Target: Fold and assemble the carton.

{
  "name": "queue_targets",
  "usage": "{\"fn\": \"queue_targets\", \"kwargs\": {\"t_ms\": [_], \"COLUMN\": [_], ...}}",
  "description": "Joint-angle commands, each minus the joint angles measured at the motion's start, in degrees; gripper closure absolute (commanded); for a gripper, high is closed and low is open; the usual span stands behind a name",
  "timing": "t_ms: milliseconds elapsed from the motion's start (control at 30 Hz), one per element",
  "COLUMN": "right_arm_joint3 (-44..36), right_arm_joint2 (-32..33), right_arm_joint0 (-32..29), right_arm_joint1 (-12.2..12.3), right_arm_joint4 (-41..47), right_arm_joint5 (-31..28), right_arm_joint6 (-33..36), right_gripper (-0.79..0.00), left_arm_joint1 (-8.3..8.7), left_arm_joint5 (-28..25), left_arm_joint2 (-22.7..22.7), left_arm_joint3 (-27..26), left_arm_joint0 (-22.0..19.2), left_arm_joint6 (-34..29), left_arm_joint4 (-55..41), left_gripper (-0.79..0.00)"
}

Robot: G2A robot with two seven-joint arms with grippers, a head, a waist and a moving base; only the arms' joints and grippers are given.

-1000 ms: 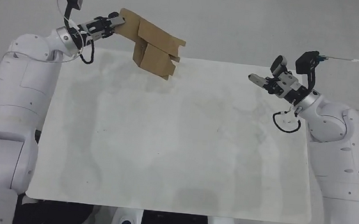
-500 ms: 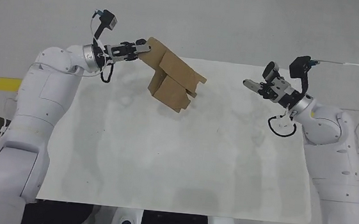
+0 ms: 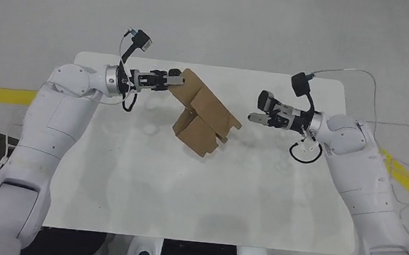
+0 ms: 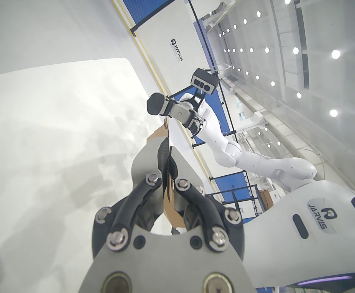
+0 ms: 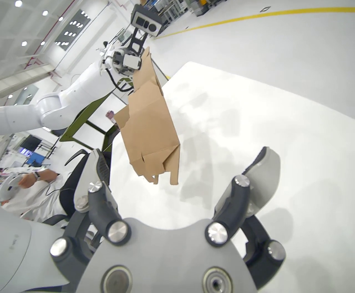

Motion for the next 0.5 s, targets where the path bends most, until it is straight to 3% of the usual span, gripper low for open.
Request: {"fn": "queue_targets", "kwargs": {"t_ms": [0, 467], "right_arm_joint3": [0.82, 1.24], "right_arm_joint2": [-2.04, -23.17], "right_arm_joint0": [1.28, 8.55], "right_arm_joint1": [-0.10, 1.19], "right_arm_joint4": [1.63, 11.61], "right_arm_joint5": [-0.02, -3.61], "right_arm_joint6": [0.07, -3.51], "right_gripper": [-0.785, -0.785], "left_arm_joint1": [0.53, 4.18], "left_arm_joint5": [0.06, 0.24], "left_arm_joint2": [0.67, 5.80], "left_arm_joint3": [-2.05, -11.51], "left_arm_joint0": [0.48, 2.81], "left_arm_joint6": [-0.06, -0.24], "left_arm_joint4": [-0.22, -2.79], "left_gripper": [0.000, 0.000]}}
